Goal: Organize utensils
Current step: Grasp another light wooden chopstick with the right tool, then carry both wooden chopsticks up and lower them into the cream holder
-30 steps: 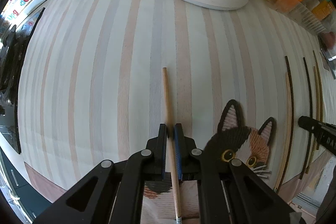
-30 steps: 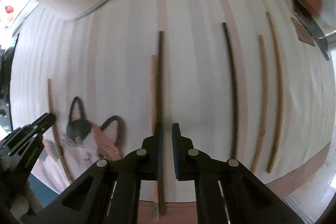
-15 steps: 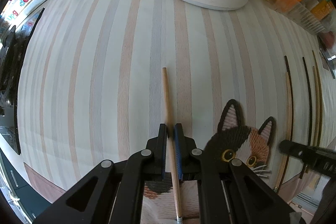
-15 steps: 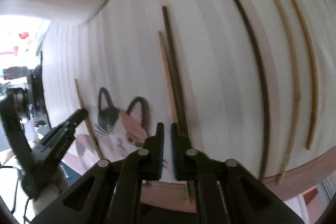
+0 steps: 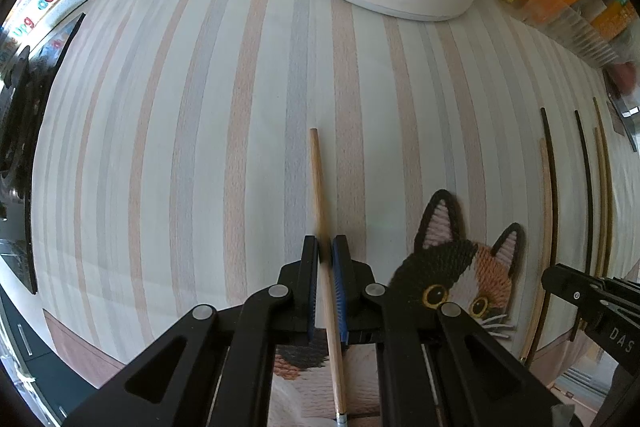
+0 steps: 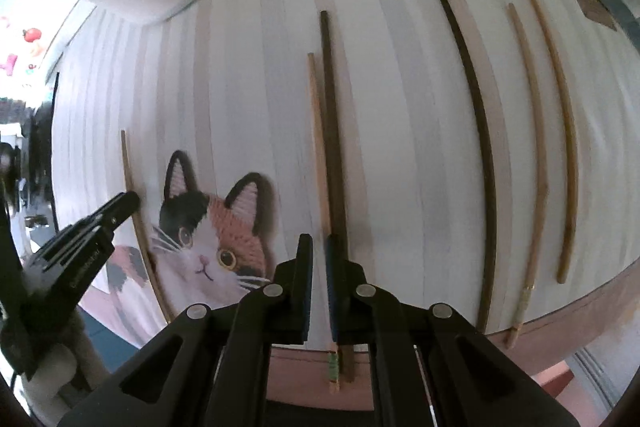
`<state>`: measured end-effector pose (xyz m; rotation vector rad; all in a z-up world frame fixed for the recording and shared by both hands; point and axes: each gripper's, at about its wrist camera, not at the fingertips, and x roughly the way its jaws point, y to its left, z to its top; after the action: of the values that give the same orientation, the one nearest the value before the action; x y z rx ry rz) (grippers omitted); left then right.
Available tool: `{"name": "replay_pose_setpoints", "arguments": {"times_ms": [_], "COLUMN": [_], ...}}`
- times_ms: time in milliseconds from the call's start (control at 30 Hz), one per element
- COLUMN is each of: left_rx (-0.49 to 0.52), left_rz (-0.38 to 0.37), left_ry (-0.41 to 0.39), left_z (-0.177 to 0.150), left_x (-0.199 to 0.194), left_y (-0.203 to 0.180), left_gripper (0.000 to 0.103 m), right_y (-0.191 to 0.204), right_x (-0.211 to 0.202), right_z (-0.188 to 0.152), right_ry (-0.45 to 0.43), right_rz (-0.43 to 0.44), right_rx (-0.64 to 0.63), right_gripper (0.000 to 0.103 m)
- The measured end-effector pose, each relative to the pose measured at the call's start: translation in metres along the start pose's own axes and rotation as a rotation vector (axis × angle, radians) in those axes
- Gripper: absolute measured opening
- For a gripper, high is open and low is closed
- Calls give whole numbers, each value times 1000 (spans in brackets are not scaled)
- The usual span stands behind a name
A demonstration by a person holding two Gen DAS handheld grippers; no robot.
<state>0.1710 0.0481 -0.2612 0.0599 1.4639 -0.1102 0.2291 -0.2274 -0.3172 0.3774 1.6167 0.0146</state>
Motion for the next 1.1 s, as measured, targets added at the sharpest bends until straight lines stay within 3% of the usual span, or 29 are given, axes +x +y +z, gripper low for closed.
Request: {"name": "replay_pose_setpoints", "arguments": {"times_ms": [133, 200, 233, 433, 533, 600, 967, 1100], "left_rx": [6, 4, 4, 30, 38, 42, 36, 29], "left_rz": [4, 0, -1, 19, 19, 16, 21, 21], "left_ry": [2, 2, 1, 1, -3, 3, 4, -8], "left_z": [-1, -1, -1, -2, -3, -4, -12, -16], "left_x": [0, 0, 0, 0, 0, 1, 3, -1], "left_y": [0, 1, 2, -5, -8, -9, -27, -23], "left_gripper": [7, 7, 7, 5, 5, 5, 5, 4], "right_y": [27, 34, 38, 56, 72, 82, 125, 119], "right_x": [9, 11, 15, 20, 22, 22, 34, 44], "right_z": [-4, -2, 1, -3, -2, -7, -8, -18], "right_ry": [-2, 6, 13, -1, 13, 15, 17, -10], "right_rz": [-15, -126, -138, -172, -135, -172, -264, -269], "right_rx": [-12, -25, -21, -57, -103, -151, -162, -171], "right_gripper": [8, 8, 9, 7, 7, 7, 8, 7]}}
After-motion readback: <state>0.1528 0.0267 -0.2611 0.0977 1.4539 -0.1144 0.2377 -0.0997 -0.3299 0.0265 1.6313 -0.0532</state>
